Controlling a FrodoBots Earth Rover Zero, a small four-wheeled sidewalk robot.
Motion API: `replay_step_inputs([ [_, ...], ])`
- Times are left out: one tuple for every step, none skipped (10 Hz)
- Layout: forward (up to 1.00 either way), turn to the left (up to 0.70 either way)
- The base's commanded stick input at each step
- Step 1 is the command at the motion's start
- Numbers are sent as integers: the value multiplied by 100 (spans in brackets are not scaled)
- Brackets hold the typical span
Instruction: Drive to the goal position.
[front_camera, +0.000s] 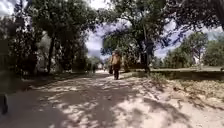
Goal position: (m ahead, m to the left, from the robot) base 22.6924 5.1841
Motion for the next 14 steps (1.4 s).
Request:
replay_step_inputs([
  [85,0],
  [85,0],
  [85,0],
  [85,0],
  [85,7],
  [85,20],
  [85,34],
  [85,34],
  [85,34],
  [85,12],
  [85,4],
  [85,1],
  [85,0],
  [85,0],
])
